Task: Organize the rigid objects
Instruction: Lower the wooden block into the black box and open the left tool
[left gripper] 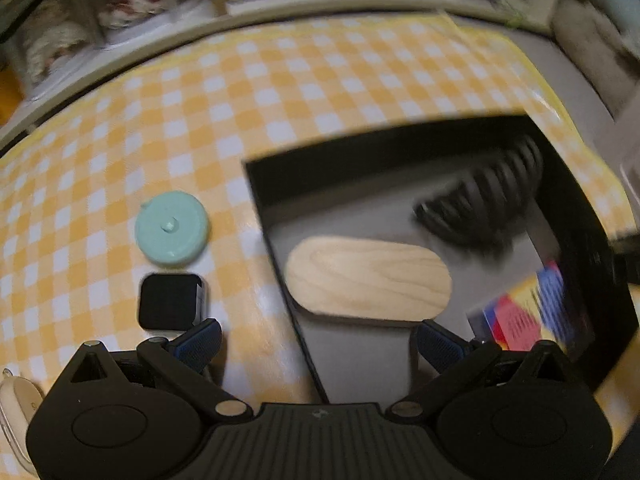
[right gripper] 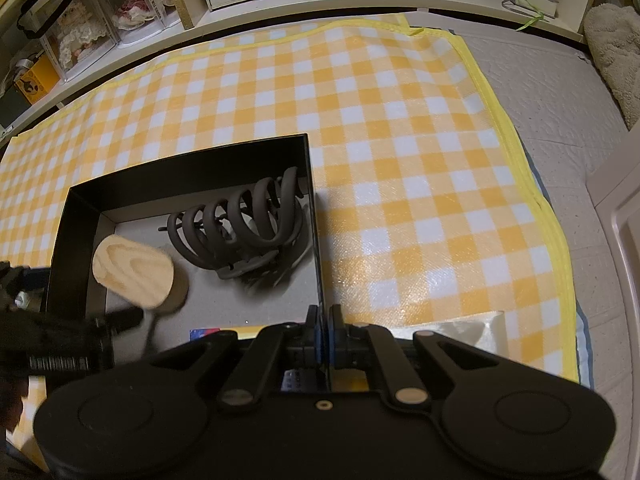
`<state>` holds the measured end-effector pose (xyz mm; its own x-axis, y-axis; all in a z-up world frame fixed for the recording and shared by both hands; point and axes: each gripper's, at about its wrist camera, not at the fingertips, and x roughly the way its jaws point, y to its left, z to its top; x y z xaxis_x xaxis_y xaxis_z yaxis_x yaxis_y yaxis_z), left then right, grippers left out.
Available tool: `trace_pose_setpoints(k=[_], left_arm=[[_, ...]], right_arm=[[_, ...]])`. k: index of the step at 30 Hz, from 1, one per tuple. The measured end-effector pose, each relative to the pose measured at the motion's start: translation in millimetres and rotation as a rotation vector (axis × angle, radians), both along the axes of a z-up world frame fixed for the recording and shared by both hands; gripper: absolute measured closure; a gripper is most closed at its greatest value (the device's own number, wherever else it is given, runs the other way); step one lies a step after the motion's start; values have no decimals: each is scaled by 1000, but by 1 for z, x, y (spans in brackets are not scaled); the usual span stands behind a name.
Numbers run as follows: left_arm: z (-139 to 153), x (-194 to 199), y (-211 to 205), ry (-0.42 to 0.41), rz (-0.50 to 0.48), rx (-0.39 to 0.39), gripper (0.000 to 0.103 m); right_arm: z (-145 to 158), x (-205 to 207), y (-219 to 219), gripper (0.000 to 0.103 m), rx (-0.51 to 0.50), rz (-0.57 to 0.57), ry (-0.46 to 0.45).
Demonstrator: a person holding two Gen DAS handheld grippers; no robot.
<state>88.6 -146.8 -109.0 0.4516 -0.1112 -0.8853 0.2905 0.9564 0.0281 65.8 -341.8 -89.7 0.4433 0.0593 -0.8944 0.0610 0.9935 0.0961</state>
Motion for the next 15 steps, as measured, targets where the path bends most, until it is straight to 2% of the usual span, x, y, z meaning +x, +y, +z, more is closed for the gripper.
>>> trace_pose_setpoints(k=[2,6,15], left_arm=[[3,4,5,-24,51,-11,0],[10,9,20,-17,126,-108,0],[48,-4,26,-51,109,-199,0]], right_arm=[[0,0,0,99,-1,0,0],[0,0,0,99,0,0,0],[-2,0,0,99,3,-1,0]])
